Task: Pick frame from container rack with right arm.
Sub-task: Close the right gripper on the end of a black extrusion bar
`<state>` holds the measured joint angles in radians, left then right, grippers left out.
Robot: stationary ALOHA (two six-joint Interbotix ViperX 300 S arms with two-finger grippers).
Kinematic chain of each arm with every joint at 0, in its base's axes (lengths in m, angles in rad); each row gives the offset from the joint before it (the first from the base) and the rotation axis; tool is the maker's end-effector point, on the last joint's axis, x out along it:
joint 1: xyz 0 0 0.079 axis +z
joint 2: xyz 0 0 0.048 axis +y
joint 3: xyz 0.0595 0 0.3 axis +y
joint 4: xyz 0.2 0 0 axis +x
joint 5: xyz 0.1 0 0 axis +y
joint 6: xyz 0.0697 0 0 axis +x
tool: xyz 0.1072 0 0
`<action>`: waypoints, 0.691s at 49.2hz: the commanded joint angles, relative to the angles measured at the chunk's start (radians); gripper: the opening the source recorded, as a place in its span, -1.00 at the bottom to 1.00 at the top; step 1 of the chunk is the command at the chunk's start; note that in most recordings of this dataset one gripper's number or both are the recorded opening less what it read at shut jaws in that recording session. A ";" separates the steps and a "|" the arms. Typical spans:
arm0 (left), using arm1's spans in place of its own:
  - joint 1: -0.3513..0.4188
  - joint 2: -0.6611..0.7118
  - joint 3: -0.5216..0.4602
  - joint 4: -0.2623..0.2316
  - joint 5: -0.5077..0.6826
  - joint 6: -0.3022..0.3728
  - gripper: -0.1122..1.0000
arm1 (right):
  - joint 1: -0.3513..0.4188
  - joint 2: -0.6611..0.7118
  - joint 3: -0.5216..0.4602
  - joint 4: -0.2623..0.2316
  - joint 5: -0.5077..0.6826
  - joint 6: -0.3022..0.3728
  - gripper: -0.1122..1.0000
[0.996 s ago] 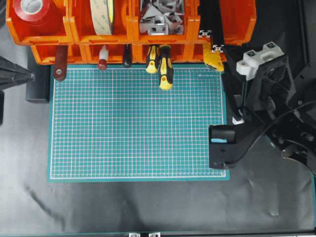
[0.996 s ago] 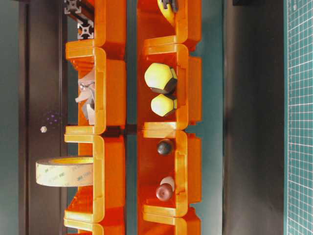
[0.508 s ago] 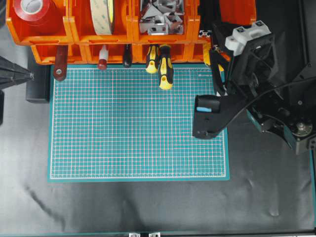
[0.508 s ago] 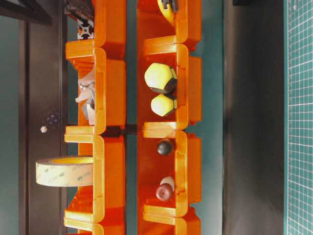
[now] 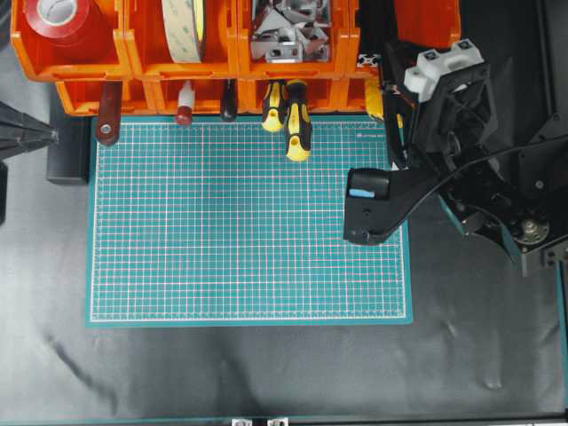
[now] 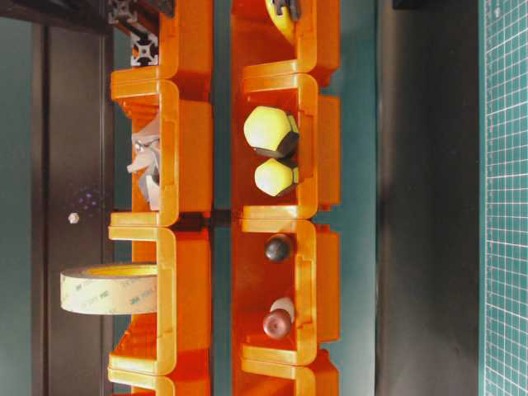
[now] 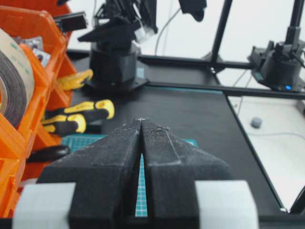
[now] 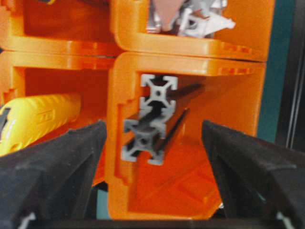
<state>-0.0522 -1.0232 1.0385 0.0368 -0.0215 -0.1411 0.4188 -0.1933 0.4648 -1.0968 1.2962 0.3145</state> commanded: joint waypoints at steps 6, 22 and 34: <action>0.002 0.005 -0.015 0.003 -0.005 0.003 -0.81 | 0.006 0.002 -0.003 -0.002 0.014 0.044 0.37; 0.000 -0.008 -0.015 0.003 0.003 0.003 -0.81 | 0.055 0.011 -0.017 -0.021 0.115 0.080 -0.31; 0.002 -0.008 -0.014 0.003 0.008 0.003 -0.81 | 0.137 0.020 -0.054 -0.084 0.253 0.066 -0.33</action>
<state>-0.0522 -1.0339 1.0385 0.0368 -0.0092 -0.1396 0.5200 -0.1687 0.4541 -1.1305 1.4910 0.3835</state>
